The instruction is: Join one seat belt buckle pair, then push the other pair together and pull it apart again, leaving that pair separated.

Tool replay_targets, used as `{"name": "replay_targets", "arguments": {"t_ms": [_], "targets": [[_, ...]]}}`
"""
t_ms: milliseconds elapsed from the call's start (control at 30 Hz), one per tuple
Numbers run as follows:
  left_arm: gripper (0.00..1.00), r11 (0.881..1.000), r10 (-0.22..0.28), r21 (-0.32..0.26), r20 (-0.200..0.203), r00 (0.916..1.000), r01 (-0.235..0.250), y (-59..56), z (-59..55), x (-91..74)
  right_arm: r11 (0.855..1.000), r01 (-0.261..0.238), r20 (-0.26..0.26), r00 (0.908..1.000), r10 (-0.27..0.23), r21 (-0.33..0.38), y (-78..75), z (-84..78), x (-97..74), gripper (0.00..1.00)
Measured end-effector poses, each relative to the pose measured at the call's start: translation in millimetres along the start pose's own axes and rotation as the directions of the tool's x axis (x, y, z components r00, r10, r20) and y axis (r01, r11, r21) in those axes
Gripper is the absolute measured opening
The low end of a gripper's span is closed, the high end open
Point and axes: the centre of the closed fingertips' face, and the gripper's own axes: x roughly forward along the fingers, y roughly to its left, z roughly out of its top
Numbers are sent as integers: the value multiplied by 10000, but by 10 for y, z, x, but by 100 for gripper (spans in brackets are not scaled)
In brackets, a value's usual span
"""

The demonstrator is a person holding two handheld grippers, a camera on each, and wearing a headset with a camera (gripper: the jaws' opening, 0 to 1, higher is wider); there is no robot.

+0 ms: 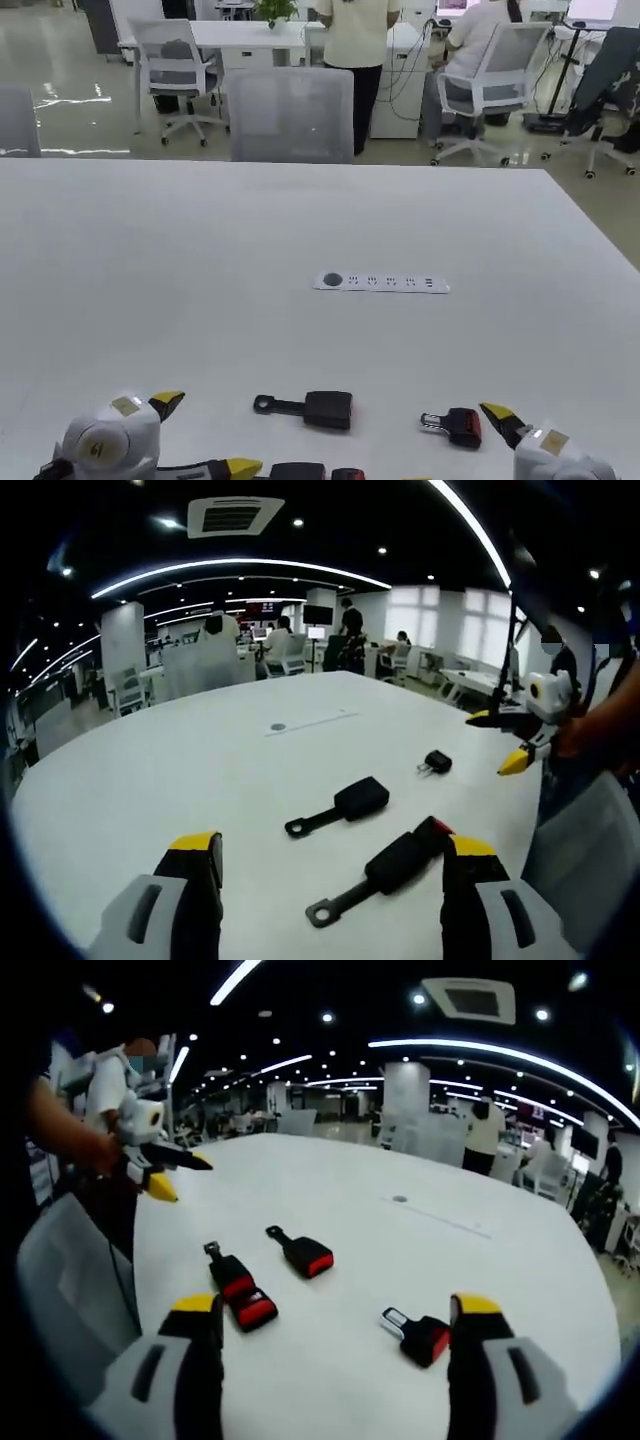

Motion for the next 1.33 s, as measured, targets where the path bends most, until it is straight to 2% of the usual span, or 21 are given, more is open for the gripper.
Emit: {"name": "replay_targets", "arguments": {"t_ms": [300, 600, 1000, 1333], "targets": [[95, 9999, 38, 138, 239, 9997, -41, -58, 1, -236, 10000, 68, 278, 9996, -68, 2, 118, 26, -226, 96], [95, 9999, 129, 38, 284, 9995, -130, -98, -76, -354, 9997, 213, 207, 9996, -215, 112, 184, -74, -404, 95], [95, 9995, 249, -207, 372, 9990, -241, -117, -130, -471, 9993, 349, 320, 9989, -354, 161, 220, -65, -520, 95], [94, 9994, 198, -285, 362, 9991, -188, -155, -160, -498, 9991, 401, 321, 9987, -406, 155, 214, -73, -563, 94]]}}
